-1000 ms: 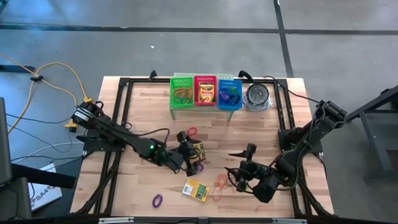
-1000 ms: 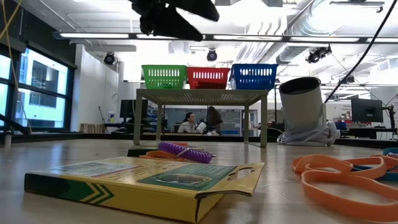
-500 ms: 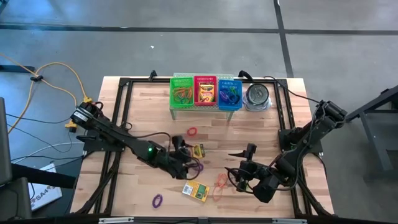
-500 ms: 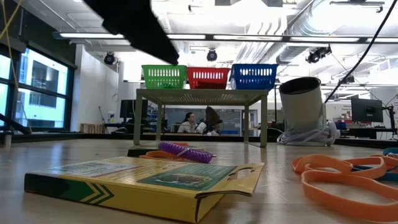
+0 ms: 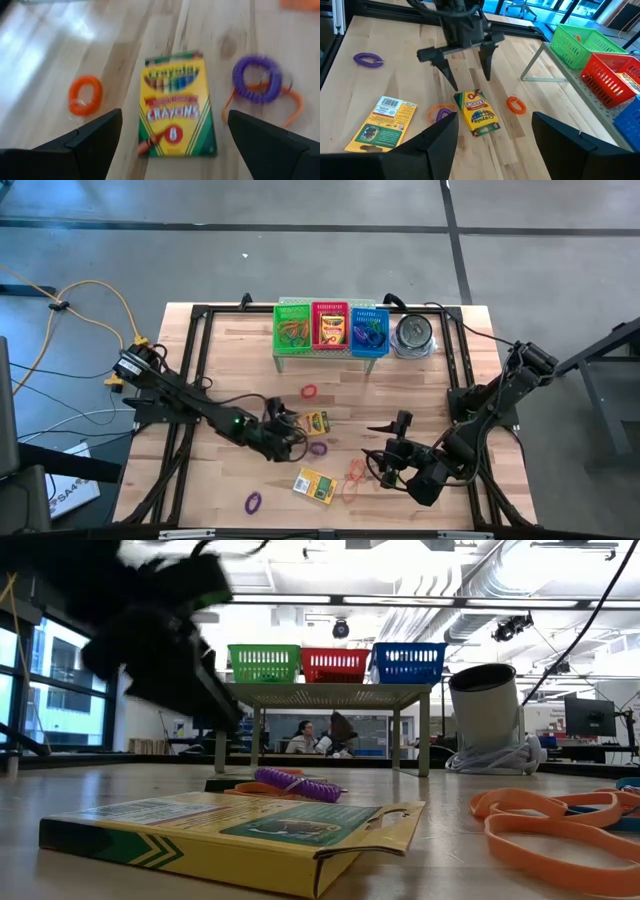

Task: Pick & Place Office Desk Supplies
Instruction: Put the top yellow crayon box into the red bin on the shelf

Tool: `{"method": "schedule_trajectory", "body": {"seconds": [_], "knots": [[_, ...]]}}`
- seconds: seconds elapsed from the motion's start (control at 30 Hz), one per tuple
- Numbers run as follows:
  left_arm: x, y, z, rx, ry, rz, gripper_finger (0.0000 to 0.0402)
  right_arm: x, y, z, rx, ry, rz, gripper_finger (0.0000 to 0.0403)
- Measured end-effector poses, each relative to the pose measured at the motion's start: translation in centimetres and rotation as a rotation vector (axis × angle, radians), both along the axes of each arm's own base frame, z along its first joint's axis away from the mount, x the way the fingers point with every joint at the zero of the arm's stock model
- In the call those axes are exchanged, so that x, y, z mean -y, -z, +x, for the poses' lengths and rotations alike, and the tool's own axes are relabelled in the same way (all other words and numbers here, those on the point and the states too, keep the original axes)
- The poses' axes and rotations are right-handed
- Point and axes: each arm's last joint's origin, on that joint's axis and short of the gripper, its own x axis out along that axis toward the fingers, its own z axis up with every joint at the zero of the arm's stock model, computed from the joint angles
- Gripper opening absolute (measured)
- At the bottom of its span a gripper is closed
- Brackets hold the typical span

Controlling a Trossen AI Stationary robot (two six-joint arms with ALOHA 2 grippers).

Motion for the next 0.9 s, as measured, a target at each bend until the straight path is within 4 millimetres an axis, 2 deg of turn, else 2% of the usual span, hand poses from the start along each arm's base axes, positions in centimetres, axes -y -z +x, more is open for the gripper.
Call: {"method": "schedule_trajectory", "body": {"seconds": [0.43,0.6,0.73,0.9], "knots": [[-1.4,3.6,-2.9,0.189,0.008,-0.102,0.0356,0.3,0.0,0.3,0.005,0.02,0.01,0.0243],[-2.0,4.3,-4.1,0.283,0.033,-0.124,0.0356,0.5,0.8,0.9,-0.016,0.043,-0.008,0.0243],[-2.1,4.4,-4.3,0.286,0.09,-0.076,0.0356,0.7,1.6,1.6,-0.037,0.06,-0.032,0.0243],[-2.2,4.9,-4.2,0.285,0.074,-0.063,0.0356,1.0,1.9,2.0,-0.051,0.067,-0.052,0.0243]]}}
